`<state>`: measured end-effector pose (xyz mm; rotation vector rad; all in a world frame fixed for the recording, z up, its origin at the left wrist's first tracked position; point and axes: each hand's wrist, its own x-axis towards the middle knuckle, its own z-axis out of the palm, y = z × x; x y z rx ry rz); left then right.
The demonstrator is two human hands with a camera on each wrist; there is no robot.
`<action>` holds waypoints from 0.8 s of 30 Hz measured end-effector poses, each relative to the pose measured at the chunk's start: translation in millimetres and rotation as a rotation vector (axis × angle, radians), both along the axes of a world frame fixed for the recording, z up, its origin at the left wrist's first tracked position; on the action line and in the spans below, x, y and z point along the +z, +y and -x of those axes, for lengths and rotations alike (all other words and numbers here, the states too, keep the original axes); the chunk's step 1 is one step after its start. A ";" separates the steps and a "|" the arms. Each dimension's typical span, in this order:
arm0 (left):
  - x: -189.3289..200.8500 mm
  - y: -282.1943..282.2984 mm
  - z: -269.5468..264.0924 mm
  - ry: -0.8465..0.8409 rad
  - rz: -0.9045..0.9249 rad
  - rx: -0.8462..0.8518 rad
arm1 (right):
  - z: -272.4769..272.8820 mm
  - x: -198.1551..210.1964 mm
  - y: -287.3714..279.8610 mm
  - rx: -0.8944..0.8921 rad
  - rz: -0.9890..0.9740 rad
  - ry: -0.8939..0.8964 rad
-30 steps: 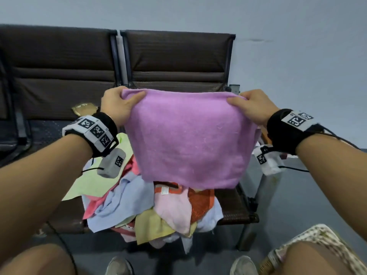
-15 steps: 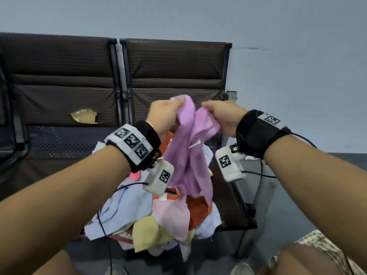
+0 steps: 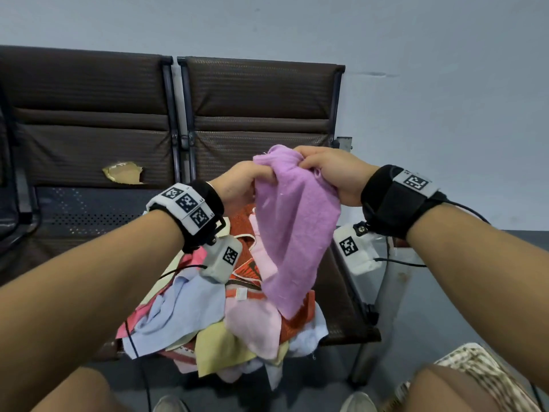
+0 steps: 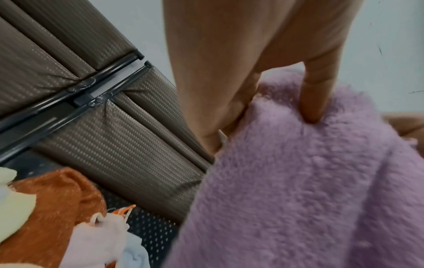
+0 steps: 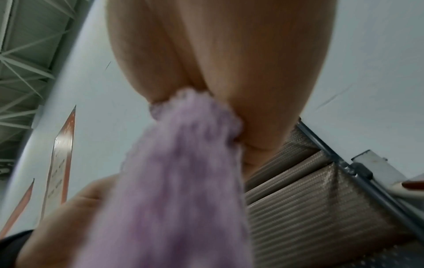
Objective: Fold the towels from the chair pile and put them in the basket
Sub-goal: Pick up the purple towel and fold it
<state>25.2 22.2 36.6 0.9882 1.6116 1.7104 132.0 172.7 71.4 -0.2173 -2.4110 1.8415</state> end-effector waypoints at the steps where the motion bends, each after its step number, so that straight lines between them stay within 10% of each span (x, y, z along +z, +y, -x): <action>1: 1.3 -0.5 2.9 -0.054 0.011 0.006 | 0.0 1.0 4.8 -0.009 -0.025 0.000; 4: 2.8 -0.4 15.1 -0.082 0.076 0.104 | -2.9 2.4 30.4 -0.064 -0.228 -0.084; 11: -14.7 34.6 62.1 0.520 0.294 0.448 | 16.1 -20.7 72.4 -0.405 -0.599 -0.190; 19: 21.7 60.8 93.4 0.429 -0.133 0.540 | 48.0 -13.8 61.5 -0.656 -0.544 0.344; 24: -16.6 35.5 89.9 0.401 -0.105 0.468 | 37.4 -45.9 58.2 -0.481 -0.668 0.244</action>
